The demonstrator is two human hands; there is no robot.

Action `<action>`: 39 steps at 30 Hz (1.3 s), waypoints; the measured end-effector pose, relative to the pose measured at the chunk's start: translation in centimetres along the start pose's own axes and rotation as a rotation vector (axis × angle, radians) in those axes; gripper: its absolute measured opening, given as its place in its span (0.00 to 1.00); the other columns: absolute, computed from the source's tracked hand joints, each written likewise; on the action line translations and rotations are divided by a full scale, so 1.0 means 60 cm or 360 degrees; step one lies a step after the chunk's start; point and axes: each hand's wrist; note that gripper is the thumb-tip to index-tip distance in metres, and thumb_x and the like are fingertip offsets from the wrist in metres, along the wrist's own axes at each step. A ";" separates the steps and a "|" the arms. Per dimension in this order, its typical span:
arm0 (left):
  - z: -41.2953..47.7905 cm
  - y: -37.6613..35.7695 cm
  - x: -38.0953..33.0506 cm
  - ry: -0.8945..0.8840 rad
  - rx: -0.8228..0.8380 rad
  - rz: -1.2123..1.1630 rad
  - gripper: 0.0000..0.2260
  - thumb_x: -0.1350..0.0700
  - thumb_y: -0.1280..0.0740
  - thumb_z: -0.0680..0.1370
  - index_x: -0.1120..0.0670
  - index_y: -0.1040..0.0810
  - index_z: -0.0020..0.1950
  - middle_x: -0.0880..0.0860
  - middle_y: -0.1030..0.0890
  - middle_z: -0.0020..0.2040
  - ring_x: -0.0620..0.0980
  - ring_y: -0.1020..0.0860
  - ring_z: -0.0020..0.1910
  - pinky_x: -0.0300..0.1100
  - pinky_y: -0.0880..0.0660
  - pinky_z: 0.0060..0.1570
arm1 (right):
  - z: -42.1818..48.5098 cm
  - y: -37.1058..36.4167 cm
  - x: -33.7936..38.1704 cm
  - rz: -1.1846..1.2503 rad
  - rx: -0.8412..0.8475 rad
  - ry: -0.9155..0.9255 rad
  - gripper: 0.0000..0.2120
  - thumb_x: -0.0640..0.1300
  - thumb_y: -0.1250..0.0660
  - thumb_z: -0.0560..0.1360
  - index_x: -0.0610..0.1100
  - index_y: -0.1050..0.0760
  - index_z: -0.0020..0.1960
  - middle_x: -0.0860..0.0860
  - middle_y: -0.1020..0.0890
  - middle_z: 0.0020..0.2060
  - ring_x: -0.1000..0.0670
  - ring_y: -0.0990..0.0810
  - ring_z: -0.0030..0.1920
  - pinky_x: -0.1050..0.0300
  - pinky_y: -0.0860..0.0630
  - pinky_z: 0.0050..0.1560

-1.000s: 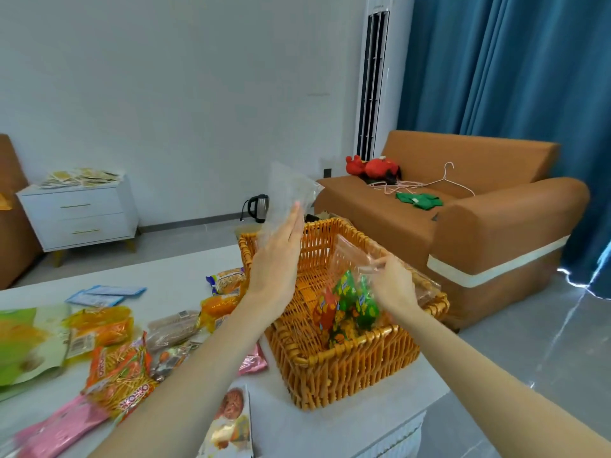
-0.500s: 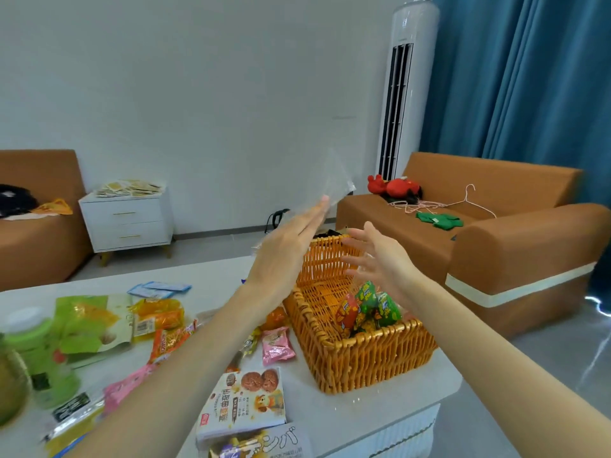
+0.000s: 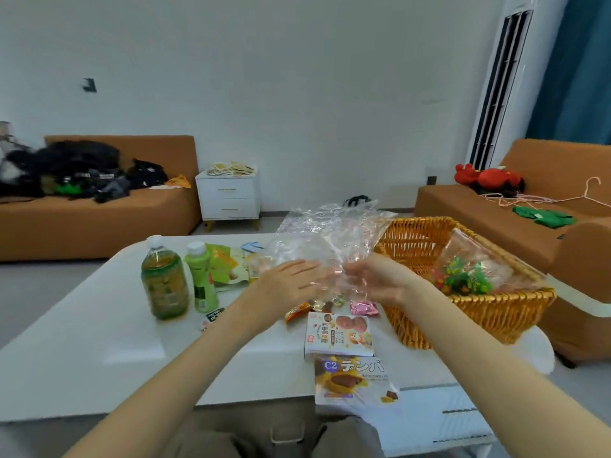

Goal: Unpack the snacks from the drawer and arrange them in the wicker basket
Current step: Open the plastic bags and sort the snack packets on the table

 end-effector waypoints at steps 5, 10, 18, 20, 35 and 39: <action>-0.119 -0.002 -0.033 0.0373 -0.0237 -0.0200 0.10 0.64 0.26 0.71 0.52 0.15 0.50 0.53 0.23 0.66 0.53 0.26 0.66 0.48 0.29 0.65 | 0.041 -0.076 -0.067 0.0167 -0.0190 0.0194 0.24 0.22 0.42 0.74 0.47 0.28 0.59 0.41 0.23 0.56 0.46 0.18 0.45 0.54 0.19 0.43; -0.217 0.022 -0.081 0.1187 -0.0563 -0.0511 0.09 0.47 0.32 0.73 0.51 0.21 0.40 0.45 0.23 0.63 0.43 0.27 0.63 0.47 0.26 0.58 | 0.058 -0.109 -0.118 -0.0042 -0.0189 0.0240 0.27 0.22 0.41 0.72 0.45 0.27 0.65 0.42 0.18 0.52 0.40 0.17 0.50 0.47 0.19 0.48; -0.289 0.018 -0.115 0.2158 -0.0364 -0.0458 0.29 0.46 0.29 0.73 0.42 0.34 0.72 0.49 0.51 0.78 0.51 0.52 0.77 0.57 0.48 0.75 | 0.046 -0.174 -0.194 -0.0822 0.0145 0.0247 0.11 0.31 0.40 0.76 0.47 0.29 0.49 0.48 0.20 0.37 0.52 0.28 0.29 0.60 0.29 0.30; -0.307 0.012 -0.116 0.2053 -0.0151 -0.0119 0.29 0.45 0.28 0.71 0.41 0.32 0.71 0.53 0.55 0.79 0.57 0.59 0.77 0.61 0.66 0.72 | 0.058 -0.195 -0.208 -0.1072 0.0259 0.0254 0.08 0.32 0.39 0.77 0.43 0.28 0.50 0.48 0.23 0.40 0.51 0.26 0.32 0.60 0.27 0.32; -0.428 -0.038 -0.109 0.2181 0.1230 -0.0278 0.21 0.46 0.49 0.83 0.46 0.44 0.76 0.55 0.46 0.77 0.66 0.48 0.74 0.63 0.40 0.68 | 0.191 -0.351 -0.331 -0.1714 0.0119 0.0785 0.21 0.41 0.30 0.73 0.48 0.27 0.65 0.51 0.20 0.59 0.50 0.24 0.59 0.52 0.26 0.58; -0.429 -0.039 -0.083 0.2368 0.1290 -0.0313 0.23 0.47 0.52 0.84 0.46 0.50 0.79 0.54 0.53 0.79 0.67 0.55 0.76 0.67 0.46 0.70 | 0.184 -0.329 -0.339 -0.1994 0.0129 0.0956 0.18 0.45 0.32 0.76 0.48 0.26 0.65 0.51 0.25 0.65 0.47 0.33 0.68 0.52 0.33 0.63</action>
Point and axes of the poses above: each hand's wrist, its own z-axis towards the middle knuckle, its own y-axis out of the back of the hand, x = y × z
